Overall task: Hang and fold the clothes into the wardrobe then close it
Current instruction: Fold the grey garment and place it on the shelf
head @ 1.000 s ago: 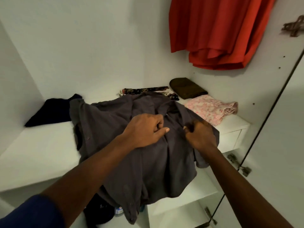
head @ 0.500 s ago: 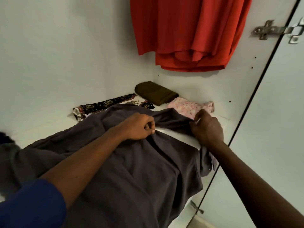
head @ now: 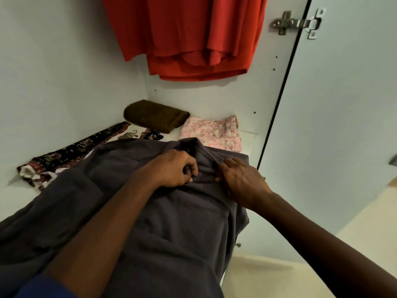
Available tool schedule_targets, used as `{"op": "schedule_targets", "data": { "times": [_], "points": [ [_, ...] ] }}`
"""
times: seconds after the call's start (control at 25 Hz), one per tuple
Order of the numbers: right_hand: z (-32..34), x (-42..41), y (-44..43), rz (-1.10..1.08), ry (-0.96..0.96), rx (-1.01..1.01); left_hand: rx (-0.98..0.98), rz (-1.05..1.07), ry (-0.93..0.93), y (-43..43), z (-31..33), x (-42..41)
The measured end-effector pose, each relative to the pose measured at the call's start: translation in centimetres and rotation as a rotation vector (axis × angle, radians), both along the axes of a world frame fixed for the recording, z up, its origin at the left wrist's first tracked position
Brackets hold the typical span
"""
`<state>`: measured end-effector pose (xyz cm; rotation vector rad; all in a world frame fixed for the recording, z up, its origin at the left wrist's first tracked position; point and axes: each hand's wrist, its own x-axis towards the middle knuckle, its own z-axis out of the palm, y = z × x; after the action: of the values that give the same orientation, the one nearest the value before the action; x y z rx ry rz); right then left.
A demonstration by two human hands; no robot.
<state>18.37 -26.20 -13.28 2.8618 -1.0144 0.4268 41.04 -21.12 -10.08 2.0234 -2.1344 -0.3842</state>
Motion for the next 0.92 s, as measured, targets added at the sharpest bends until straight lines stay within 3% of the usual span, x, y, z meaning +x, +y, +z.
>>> {"op": "schedule_targets", "data": {
  "times": [0.16,0.4,0.6,0.76,0.92],
  "points": [
    [-0.4,0.1,0.5,0.002,0.032,-0.131,-0.148,-0.027,-0.006,0.2,-0.6,-0.8],
    [-0.6,0.1,0.7,-0.007,0.01,-0.162,-0.04,-0.055,-0.041,0.1,0.0,-1.2],
    [-1.1,-0.3,-0.5,-0.017,-0.14,0.022,-0.083,-0.056,-0.083,0.5,0.4,-2.2],
    [-0.6,-0.8,-1.3,0.025,-0.167,0.246,-0.136,-0.007,0.146,-0.3,1.6,-1.7],
    [0.0,-0.3,-2.0,0.041,-0.083,0.226,0.167,-0.011,0.075,-1.6,3.0,-1.1]
  ]
}}
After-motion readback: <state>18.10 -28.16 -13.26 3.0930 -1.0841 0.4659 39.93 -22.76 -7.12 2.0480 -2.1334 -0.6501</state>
